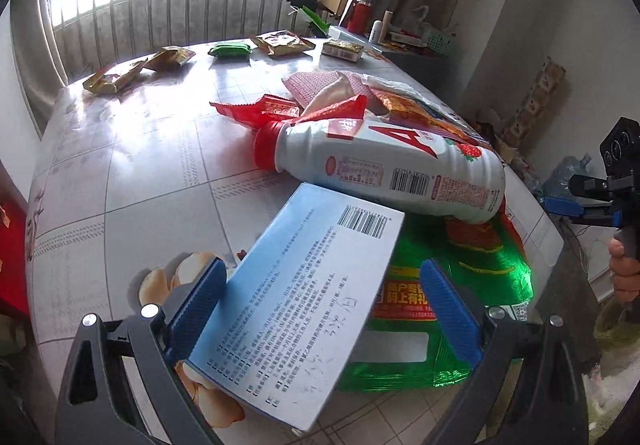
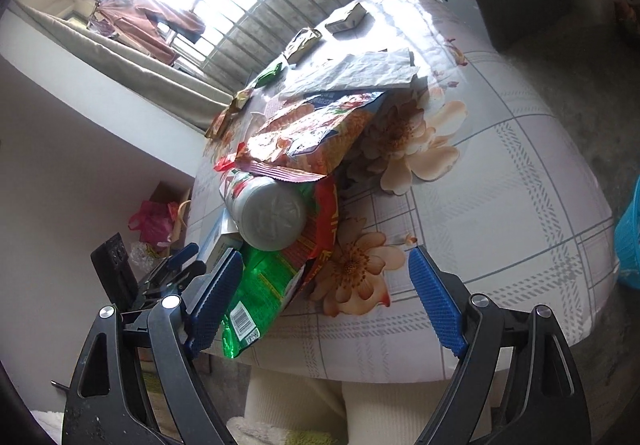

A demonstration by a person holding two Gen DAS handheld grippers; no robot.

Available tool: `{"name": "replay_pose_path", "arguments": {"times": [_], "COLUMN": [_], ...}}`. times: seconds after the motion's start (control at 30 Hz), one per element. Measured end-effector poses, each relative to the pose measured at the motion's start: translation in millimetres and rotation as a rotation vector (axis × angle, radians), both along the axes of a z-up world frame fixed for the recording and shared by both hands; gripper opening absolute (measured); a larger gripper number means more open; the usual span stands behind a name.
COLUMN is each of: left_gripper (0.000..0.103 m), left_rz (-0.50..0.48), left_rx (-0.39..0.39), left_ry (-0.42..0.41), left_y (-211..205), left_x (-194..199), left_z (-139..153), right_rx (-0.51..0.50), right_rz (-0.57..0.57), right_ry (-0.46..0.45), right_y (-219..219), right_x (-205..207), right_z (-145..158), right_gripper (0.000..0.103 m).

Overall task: Collect trash
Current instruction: 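Grasp the blue-white box with the left tool while the right tool grasps the white tissue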

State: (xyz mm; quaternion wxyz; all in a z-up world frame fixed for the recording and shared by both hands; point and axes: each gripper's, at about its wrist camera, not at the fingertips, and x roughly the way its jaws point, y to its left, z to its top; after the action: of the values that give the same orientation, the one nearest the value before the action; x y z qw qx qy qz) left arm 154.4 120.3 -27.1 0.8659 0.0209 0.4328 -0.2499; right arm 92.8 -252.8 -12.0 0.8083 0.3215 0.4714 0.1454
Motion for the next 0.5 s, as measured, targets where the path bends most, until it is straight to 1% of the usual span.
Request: {"name": "replay_pose_path", "arguments": {"times": [0.07,0.23,0.27,0.33,0.5], "left_gripper": [0.095,0.095,0.094,0.089,0.086], "left_rz": [-0.011,-0.028,-0.029,-0.026,-0.026], "left_rx": [0.012,0.001,-0.001,0.001,-0.002], "left_ry": [0.017,0.041,0.044,0.043,0.048], "left_y": [0,3,4,6,10], "left_x": [5,9,9,9,8], "left_z": [-4,-10,-11,-12,-11], "right_rx": [0.039,0.191,0.214,0.242,0.347], "right_rz": [-0.012,-0.076,-0.096,-0.144,-0.233], "right_ry": [0.014,0.043,0.045,0.063,0.122], "right_y": [-5,-26,-31,-41,-61], "right_x": [2,20,26,38,74], "right_z": [0,-3,-4,-6,-21], "right_gripper": [0.081,0.081,0.081,0.081,0.08]}}
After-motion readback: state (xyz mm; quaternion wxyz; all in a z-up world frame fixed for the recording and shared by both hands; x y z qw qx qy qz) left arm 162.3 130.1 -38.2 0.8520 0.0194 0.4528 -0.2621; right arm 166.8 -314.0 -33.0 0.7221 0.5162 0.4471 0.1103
